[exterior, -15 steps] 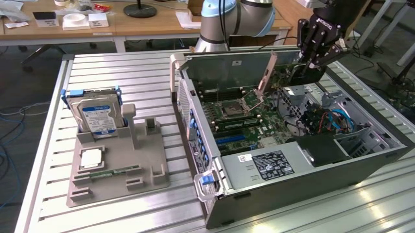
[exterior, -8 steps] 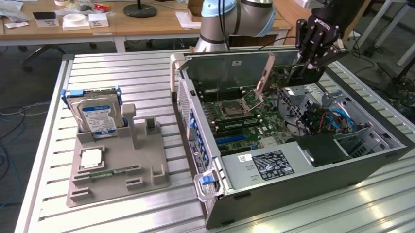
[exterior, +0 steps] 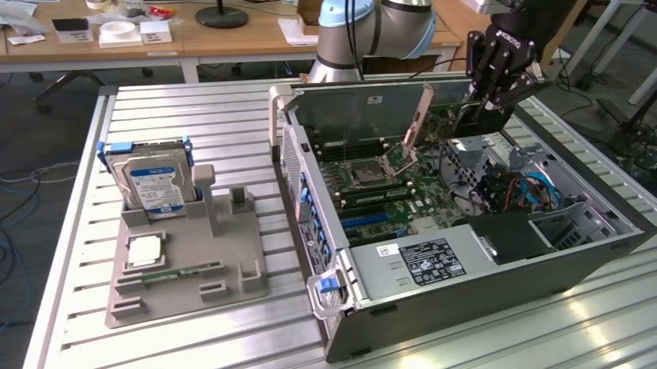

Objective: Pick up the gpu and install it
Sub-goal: 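Insert the gpu into the slot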

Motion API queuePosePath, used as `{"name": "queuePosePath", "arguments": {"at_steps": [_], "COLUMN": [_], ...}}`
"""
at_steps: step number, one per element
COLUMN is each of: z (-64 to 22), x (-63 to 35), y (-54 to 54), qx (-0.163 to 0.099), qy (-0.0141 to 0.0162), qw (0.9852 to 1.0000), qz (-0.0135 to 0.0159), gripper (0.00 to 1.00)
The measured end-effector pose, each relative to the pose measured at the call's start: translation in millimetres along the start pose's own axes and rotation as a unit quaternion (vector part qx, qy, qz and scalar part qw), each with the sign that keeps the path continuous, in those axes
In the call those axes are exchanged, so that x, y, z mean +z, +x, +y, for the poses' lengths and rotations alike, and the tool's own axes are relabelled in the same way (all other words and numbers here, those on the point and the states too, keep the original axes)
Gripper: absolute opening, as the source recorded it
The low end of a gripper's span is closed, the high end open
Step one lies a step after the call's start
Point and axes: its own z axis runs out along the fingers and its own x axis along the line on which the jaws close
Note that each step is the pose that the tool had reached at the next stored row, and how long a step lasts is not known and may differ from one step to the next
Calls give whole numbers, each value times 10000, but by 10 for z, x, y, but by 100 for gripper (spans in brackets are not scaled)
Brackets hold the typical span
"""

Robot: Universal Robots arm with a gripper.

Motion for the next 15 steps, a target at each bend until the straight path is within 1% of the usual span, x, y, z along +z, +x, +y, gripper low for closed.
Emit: {"name": "queuePosePath", "arguments": {"at_steps": [8, 10, 13, 15], "z": [4, 25, 85, 104], "x": [6, 11, 12, 13], "y": [0, 0, 0, 0], "qx": [1, 0, 6, 12], "qy": [0, 0, 1, 1], "qw": [10000, 10000, 10000, 10000], "qz": [-1, 0, 0, 0], "gripper": [27, 27, 27, 27]}}
